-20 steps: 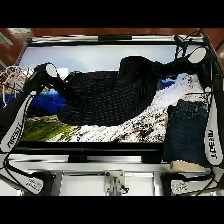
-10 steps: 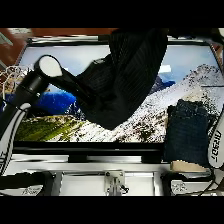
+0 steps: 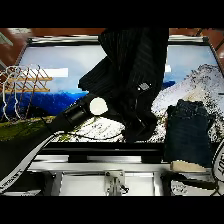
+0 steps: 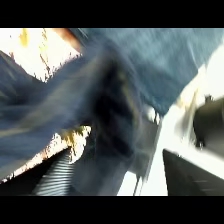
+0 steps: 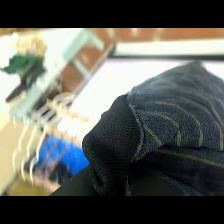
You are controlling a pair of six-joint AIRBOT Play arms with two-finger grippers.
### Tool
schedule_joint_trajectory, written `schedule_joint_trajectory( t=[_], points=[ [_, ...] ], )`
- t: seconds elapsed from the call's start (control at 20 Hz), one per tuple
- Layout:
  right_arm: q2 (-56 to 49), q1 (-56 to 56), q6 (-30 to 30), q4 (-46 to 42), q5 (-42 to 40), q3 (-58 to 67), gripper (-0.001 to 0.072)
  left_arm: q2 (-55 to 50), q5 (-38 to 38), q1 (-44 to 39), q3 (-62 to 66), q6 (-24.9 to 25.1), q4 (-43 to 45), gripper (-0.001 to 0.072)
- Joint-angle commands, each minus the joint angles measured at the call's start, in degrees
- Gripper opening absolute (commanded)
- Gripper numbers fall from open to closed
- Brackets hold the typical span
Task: Fold the shirts.
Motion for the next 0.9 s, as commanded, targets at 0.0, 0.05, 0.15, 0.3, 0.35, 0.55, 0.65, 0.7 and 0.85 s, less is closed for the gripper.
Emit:
schedule_joint_trajectory(
  t=[0.0, 0.05, 0.15, 0.3, 0.35, 0.55, 0.65, 0.7, 0.85],
  points=[
    [0.66, -0.02, 0.07, -4.46, 9.09, -0.92, 0.0118, 0.26, 0.92, 2.56, 1.55, -1.46, 0.92, 0.0711],
    [0.66, -0.04, -0.46, -4.59, 10.43, -1.31, 0.0118, 1.18, -1.92, 5.73, 2.89, -2.43, 1.86, 0.0711],
    [0.85, -0.04, -2.14, -4.28, 11.47, -1.31, 0.0118, 4.04, -6.45, 13.84, 5.88, -3.06, 4.0, 0.07],
    [2.05, -0.02, -3.3, -1.73, 11.54, -1.31, 0.0118, 7.26, -5.4, 26.82, 9.01, -3.02, 10.27, 0.0701],
    [2.47, -0.02, -3.67, 0.0, 11.69, -1.31, 0.0118, 7.04, -4.37, 30.51, 9.38, -3.5, 12.52, 0.0702],
    [3.17, 0.44, -3.61, 4.87, 13.73, -1.36, 0.0118, 2.49, 2.16, 37.05, 9.44, -8.17, 6.16, 0.072],
    [3.15, 2.23, -3.43, 3.63, 14.82, -1.38, 0.0118, -0.42, 7.78, 35.67, 9.44, -6.82, 0.33, 0.072],
    [3.15, 3.3, -3.43, 2.8, 14.82, -1.38, 0.0118, -1.68, 10.73, 34.51, 9.46, -5.46, -1.49, 0.072],
    [3.15, 4.98, -2.54, -0.07, 14.14, -1.38, 0.0118, -4.13, 16.96, 30.62, 9.53, -1.46, -5.79, 0.072]
  ],
)
